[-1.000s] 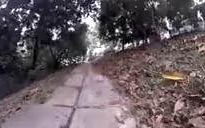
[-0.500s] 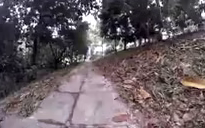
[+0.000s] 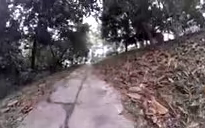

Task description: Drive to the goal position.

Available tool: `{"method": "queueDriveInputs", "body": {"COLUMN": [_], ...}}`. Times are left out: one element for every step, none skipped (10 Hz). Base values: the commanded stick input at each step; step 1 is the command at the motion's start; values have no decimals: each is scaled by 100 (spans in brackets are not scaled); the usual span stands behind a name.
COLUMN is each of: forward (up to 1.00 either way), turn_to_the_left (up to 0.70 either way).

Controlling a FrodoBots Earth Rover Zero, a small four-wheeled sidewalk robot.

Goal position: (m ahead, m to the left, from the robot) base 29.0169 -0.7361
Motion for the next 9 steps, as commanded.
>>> {"method": "queueDriveInputs", "body": {"forward": [70,70,70,70,70,70,70,70,70], "turn_to_the_left": [19,32,15,0,0,0,9,29,0]}}
